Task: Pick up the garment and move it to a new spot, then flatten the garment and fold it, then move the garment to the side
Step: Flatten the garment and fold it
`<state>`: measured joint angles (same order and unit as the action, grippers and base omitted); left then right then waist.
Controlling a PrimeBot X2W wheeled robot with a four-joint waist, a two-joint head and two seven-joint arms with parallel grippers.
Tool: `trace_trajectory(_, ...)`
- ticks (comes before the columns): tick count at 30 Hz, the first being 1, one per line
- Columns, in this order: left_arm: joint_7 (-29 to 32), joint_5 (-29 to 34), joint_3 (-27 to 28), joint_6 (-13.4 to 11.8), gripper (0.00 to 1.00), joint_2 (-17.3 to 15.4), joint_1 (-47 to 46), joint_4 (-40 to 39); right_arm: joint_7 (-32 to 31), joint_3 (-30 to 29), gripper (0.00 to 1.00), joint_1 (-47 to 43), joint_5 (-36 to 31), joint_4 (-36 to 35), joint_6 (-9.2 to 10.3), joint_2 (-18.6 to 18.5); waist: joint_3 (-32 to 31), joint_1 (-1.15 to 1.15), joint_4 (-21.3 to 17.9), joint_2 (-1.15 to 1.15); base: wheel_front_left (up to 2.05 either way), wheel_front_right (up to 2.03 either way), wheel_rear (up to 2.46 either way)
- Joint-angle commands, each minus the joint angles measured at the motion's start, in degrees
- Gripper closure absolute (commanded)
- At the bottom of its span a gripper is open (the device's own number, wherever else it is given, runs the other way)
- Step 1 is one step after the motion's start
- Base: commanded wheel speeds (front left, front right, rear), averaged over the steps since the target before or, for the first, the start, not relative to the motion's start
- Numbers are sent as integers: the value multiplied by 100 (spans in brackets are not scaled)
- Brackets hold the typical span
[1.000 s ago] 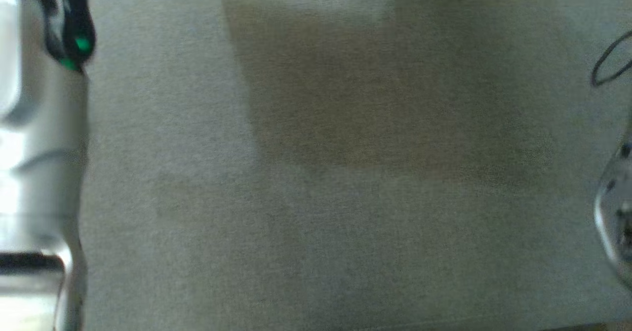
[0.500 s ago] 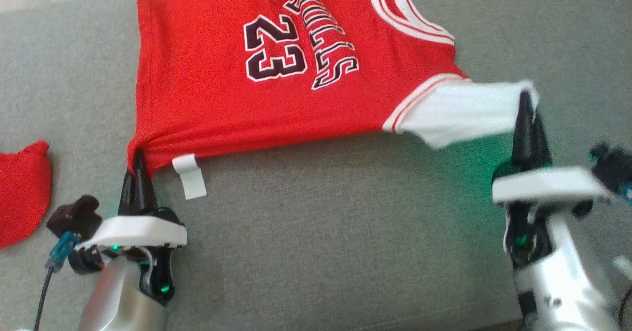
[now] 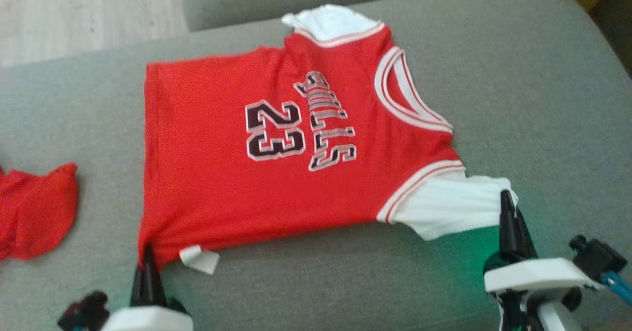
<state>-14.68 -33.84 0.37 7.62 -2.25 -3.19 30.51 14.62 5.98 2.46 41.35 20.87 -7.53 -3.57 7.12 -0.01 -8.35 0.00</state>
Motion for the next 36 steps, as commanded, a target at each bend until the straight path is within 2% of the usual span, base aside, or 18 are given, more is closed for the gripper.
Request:
trace_trajectory(1,-31,-84,163,-14,100,-67,84,-173,38,26,100,42,0,-207,4,-115,-159,1,69,0,0,0,0)
trace_trajectory(8,-31,-274,-318,-14,100,-64,566,-292,38,28,100,-352,84,-179,4,-207,-423,1,228,0,0,0,0)
trace_trajectory(12,-31,-278,-490,-14,100,-64,555,-529,38,-139,100,-268,151,-308,4,-208,-408,1,280,0,0,0,0)
trace_trajectory(16,-31,-229,-647,-14,100,-64,210,-675,31,-146,100,188,180,-290,4,-158,-212,1,336,0,0,0,0)
trace_trajectory(20,-31,-283,-668,-14,100,-64,-334,-654,-74,-111,100,850,239,107,4,-111,11,1,441,0,0,0,0)
trace_trajectory(27,-31,-339,-784,-13,100,-64,-1232,-108,-126,-58,100,1941,183,895,4,-75,439,1,629,0,0,0,0)
trace_trajectory(35,-31,-347,-667,-13,100,-63,-2099,529,-73,39,100,2865,-30,1723,4,-114,885,1,734,0,0,0,0)
trace_trajectory(36,-31,-355,-607,-13,79,-63,-2173,601,-53,19,100,2961,-63,1830,4,-112,914,1,741,0,0,0,0)
